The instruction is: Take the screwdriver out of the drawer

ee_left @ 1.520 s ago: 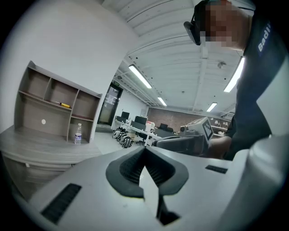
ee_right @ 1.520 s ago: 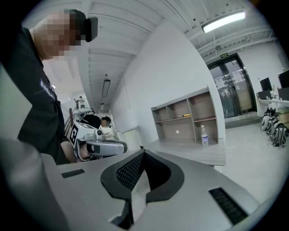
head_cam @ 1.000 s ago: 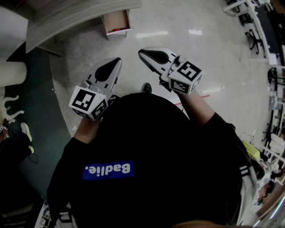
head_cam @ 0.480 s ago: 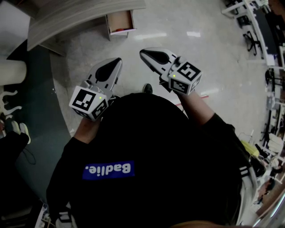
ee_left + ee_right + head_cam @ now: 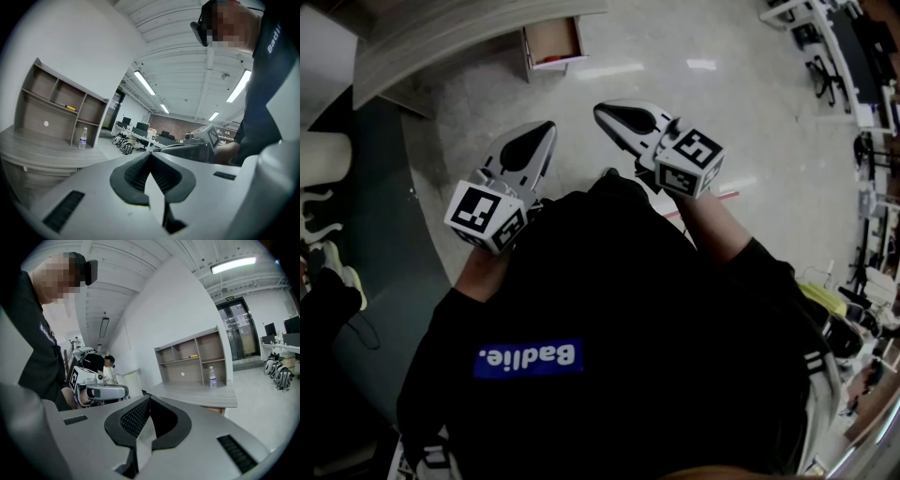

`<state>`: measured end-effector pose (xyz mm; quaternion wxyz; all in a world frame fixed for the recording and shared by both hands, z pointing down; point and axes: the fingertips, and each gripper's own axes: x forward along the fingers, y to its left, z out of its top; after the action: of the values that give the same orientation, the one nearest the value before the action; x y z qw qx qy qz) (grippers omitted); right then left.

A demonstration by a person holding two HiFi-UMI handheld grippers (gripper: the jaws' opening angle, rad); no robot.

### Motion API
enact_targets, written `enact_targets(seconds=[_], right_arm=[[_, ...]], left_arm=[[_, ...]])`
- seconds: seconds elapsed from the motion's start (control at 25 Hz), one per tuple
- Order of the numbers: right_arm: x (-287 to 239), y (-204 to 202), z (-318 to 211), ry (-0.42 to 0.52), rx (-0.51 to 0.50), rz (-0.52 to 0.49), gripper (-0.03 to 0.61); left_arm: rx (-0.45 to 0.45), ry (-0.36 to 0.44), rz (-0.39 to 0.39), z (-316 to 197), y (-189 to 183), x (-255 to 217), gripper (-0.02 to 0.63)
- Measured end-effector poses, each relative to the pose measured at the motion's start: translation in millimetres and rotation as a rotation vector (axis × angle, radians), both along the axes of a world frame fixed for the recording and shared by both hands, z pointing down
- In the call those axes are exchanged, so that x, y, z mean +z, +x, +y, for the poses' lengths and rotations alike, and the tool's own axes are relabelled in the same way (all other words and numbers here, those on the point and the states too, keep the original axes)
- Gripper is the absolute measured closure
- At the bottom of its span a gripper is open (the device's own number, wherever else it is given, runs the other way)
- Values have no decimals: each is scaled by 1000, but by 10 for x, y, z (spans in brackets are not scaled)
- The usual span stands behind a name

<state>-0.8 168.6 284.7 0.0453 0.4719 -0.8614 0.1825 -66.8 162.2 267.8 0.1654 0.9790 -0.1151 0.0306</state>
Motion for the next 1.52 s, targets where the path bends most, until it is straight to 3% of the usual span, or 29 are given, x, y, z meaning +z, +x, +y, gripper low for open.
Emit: enact_targets(seconds=[0.4,0.88,1.52], right_arm=[[73,444,-317,1,2,8,548],[292,1259,-1587,-26,-182,21,548],[848,1183,-2327,-99,-377,91,548]], left_arm=[[-16,-4,-10,-258,328,2,612],[-183,-30,-32,-1429,1086,42,612],[-331,-39,-50,-2003,1021,155,612]])
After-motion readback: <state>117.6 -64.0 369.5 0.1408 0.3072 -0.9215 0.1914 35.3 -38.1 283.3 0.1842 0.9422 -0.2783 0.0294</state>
